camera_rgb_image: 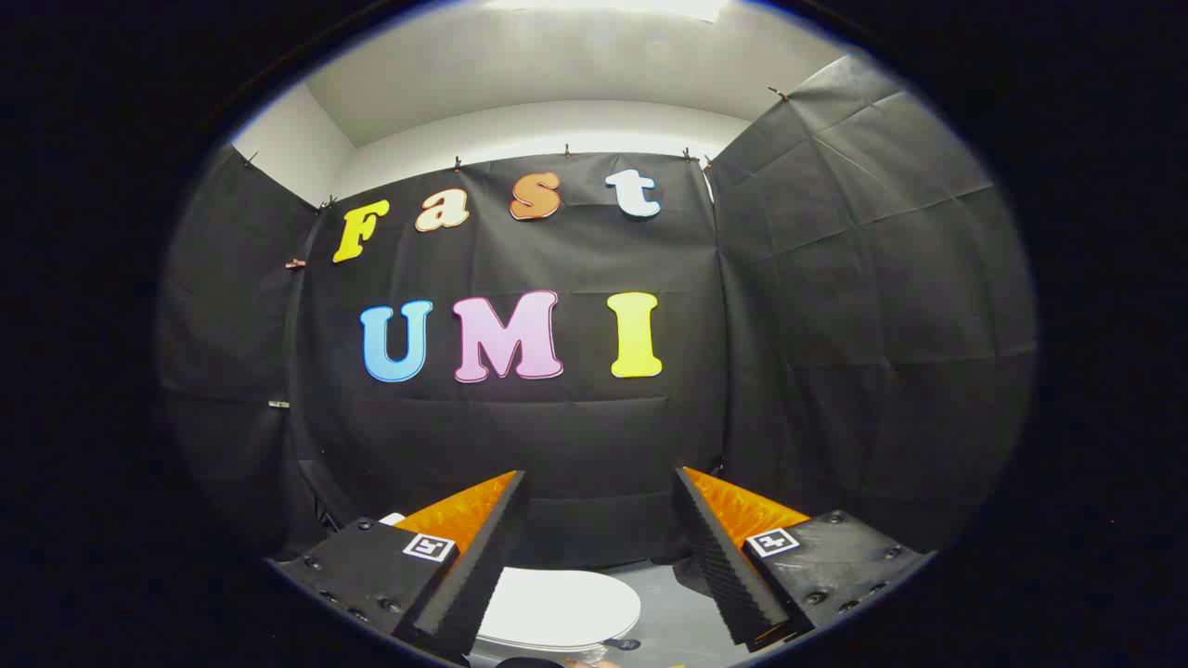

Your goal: Open the toilet lid.

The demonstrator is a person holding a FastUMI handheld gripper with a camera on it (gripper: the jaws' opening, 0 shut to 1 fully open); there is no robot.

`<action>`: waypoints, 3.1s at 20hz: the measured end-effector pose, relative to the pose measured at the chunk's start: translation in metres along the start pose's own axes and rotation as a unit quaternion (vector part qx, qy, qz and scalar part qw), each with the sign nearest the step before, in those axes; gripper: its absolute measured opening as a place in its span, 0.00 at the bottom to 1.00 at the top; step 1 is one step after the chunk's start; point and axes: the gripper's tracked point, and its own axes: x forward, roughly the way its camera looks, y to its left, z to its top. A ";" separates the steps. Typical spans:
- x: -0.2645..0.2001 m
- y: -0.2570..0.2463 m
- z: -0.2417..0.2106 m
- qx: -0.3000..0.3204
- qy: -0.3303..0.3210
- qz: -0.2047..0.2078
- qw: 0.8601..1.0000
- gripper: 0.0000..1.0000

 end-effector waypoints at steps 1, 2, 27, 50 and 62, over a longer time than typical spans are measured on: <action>0.000 0.000 0.000 0.000 -0.001 -0.001 1.000 0.98; 0.000 0.000 0.000 -0.002 -0.002 -0.002 1.000 0.98; 0.015 0.000 -0.012 0.015 0.001 -0.018 1.000 0.98; 0.077 -0.103 -0.321 0.231 0.193 -0.143 0.943 0.99; 0.067 -0.126 -0.478 0.401 0.266 -0.192 0.855 0.97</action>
